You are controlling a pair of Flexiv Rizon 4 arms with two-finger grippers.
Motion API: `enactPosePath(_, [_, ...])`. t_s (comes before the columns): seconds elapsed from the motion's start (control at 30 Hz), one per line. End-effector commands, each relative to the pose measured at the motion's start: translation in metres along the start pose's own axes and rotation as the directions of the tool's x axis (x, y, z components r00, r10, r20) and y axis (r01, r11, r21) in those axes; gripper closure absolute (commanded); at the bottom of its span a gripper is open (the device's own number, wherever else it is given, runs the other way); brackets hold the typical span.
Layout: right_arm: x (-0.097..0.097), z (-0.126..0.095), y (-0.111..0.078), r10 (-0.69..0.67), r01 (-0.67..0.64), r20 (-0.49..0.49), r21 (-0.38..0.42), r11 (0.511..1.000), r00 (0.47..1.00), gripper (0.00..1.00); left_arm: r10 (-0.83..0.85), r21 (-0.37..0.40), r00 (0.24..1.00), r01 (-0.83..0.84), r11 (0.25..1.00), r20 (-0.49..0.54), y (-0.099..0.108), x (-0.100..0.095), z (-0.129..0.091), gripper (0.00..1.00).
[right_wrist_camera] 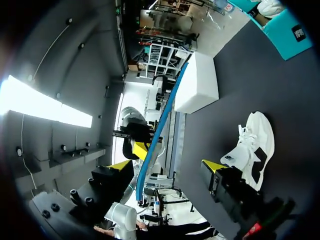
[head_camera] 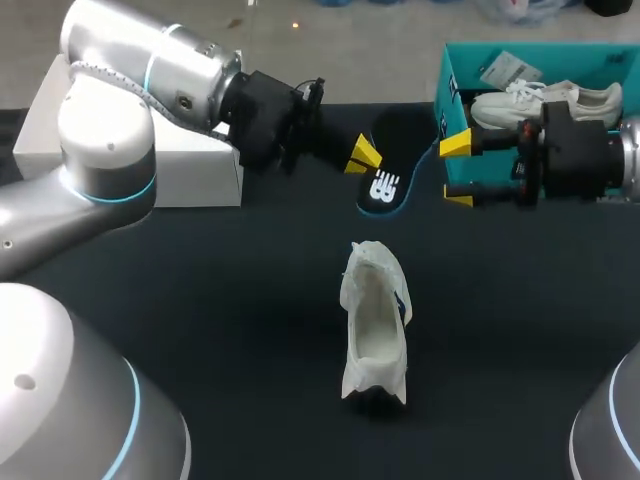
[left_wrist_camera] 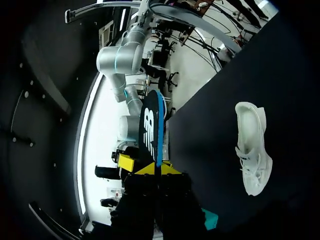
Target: Take the shoe out of the shoebox, open the shoe tongue, remove and reinsert the insole, then place the shoe into the shoebox
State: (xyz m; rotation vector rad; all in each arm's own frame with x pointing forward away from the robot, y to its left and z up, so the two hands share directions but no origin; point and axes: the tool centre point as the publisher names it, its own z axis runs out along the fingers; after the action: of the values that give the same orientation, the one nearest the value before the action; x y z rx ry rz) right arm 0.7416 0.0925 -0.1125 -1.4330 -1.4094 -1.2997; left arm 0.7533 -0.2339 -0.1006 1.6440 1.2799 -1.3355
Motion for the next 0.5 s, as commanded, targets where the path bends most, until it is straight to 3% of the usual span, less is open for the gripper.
enactPosePath(0.03, [0.008, 0.019, 0.016, -0.002, 0.001, 0.027, 0.041, 0.999, 1.000, 0.31, 0.068, -0.103, 0.997, -0.071, 0.992, -0.031, -0.008, 0.010, 0.002, 1.00])
enactPosePath(0.27, [-0.001, 0.033, 0.025, 0.016, -0.018, 0.042, 0.060, 0.998, 0.999, 0.39, 0.066, -0.132, 0.998, -0.068, 0.989, -0.016, -0.008, 0.012, 0.007, 1.00])
enactPosePath(0.4, [-0.006, 0.038, 0.029, 0.039, -0.040, 0.030, 0.051, 0.998, 0.999, 0.52, 0.069, -0.138, 0.998, -0.070, 0.988, -0.007, -0.008, 0.010, 0.011, 1.00])
enactPosePath(0.5, [-0.009, 0.041, 0.033, 0.052, -0.053, 0.024, 0.040, 0.998, 0.998, 0.53, 0.075, -0.140, 0.997, -0.076, 0.987, -0.014, -0.009, 0.009, 0.013, 1.00])
